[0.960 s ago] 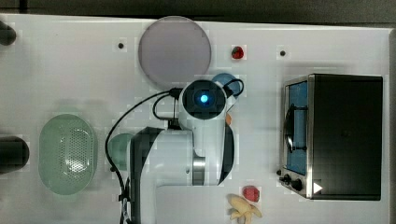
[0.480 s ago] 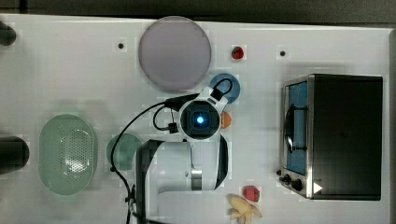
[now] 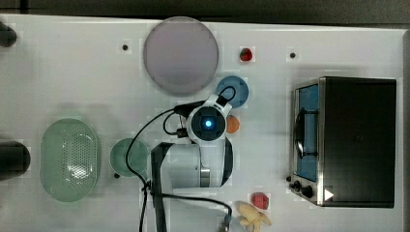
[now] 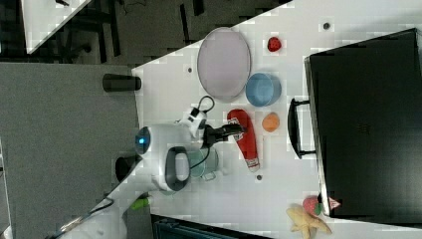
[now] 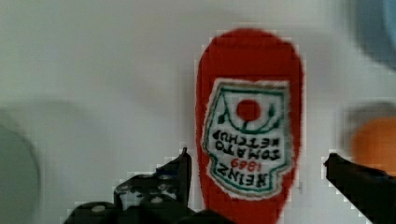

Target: Pick Ketchup from the table and place it in strainer.

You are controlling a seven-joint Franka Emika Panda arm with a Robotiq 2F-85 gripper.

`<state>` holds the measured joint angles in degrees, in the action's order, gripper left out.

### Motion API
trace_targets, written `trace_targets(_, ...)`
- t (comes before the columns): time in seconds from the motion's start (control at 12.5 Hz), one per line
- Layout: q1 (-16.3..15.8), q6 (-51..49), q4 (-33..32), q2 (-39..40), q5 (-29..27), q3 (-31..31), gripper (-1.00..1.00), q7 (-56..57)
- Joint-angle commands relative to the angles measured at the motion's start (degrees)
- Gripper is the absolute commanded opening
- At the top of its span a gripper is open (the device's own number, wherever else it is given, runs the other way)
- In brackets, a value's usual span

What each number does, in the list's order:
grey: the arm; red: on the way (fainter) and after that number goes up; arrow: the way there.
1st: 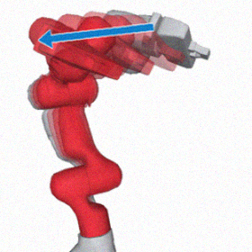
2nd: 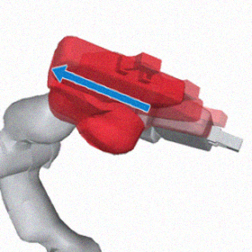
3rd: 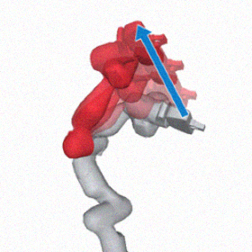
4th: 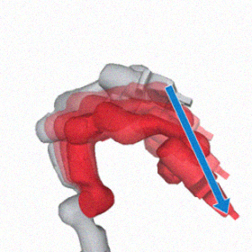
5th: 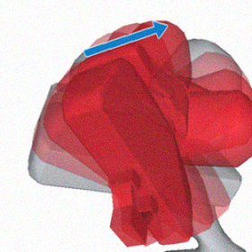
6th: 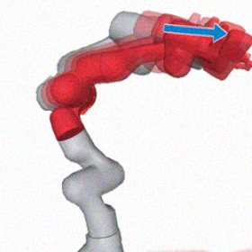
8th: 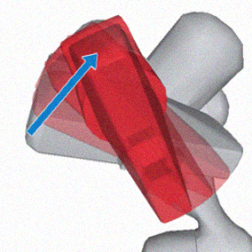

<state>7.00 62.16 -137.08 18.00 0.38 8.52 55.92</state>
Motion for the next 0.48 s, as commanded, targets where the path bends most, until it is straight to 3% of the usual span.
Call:
trace_targets(0.08,0.17,2.79,-0.51,1.60,0.16,-0.23,1.00,2.35)
trace_targets(0.32,0.17,5.71,-0.54,4.04,0.16,-0.57,0.92,2.32)
trace_targets(0.48,0.17,5.67,-0.67,4.21,0.16,-0.66,0.42,2.32)
